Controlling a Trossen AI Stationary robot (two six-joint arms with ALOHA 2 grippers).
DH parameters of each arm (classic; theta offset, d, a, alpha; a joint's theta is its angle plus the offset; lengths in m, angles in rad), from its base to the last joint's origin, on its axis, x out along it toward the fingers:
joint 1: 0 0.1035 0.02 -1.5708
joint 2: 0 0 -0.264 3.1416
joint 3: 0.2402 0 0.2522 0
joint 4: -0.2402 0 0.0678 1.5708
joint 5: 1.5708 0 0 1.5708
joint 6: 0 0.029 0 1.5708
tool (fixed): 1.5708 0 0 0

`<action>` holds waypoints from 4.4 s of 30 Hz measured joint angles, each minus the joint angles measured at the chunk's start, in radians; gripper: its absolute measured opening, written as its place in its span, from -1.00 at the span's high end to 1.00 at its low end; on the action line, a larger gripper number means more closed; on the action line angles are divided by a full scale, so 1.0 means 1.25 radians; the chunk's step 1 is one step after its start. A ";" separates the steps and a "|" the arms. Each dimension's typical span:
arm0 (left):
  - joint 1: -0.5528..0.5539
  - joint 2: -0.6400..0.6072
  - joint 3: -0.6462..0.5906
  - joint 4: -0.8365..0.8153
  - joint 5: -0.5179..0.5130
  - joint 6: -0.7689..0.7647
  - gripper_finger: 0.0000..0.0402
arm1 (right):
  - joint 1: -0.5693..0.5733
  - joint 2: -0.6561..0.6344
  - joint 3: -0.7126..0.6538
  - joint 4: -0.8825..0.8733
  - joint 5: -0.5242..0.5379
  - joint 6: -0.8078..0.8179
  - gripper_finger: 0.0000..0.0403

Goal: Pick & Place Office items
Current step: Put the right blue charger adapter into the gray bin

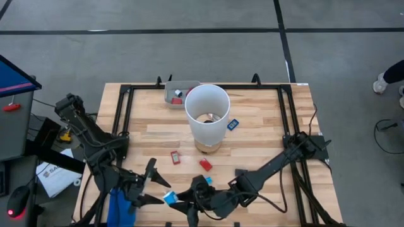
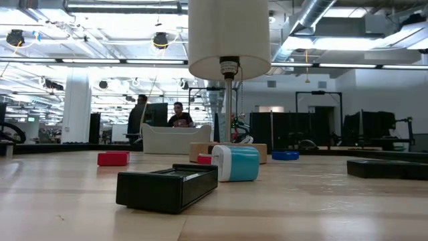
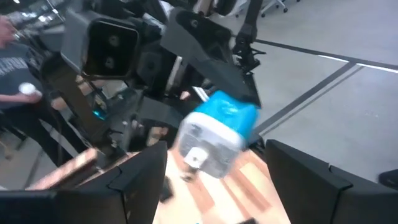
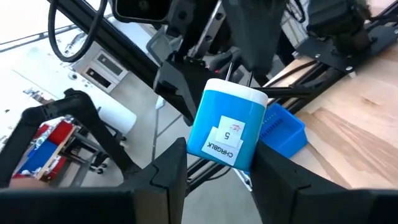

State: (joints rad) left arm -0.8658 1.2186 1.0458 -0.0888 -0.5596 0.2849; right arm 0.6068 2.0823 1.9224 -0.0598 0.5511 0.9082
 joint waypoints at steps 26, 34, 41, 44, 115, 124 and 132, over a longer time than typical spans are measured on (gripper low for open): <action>0.029 -0.001 0.000 0.039 0.070 0.065 0.21 | -0.019 0.000 -0.001 0.037 -0.012 -0.032 0.33; 0.027 -0.003 0.001 0.049 0.063 0.035 0.24 | -0.020 0.000 -0.002 0.081 -0.003 -0.046 0.24; 0.016 -0.055 0.002 -0.040 0.006 -0.020 0.26 | -0.023 0.001 -0.002 0.100 0.015 -0.044 -0.02; 0.016 -0.104 0.001 -0.128 -0.012 -0.065 0.26 | -0.019 0.001 -0.002 0.104 0.017 -0.024 -0.06; 1.354 0.363 0.000 -0.127 0.632 -0.357 0.24 | 0.209 0.000 -0.001 -0.349 0.177 0.615 0.16; 1.349 0.363 0.000 -0.138 0.630 -0.348 0.19 | 0.202 0.000 -0.001 -0.359 0.165 0.615 0.16; 1.344 0.350 0.000 -0.138 0.630 -0.312 0.03 | 0.202 0.000 -0.001 -0.359 0.165 0.615 0.16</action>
State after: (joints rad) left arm 0.8146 1.6567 1.0454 -0.2608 0.2278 -0.1049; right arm 0.8593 2.0823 1.9213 -0.5091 0.7578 1.6764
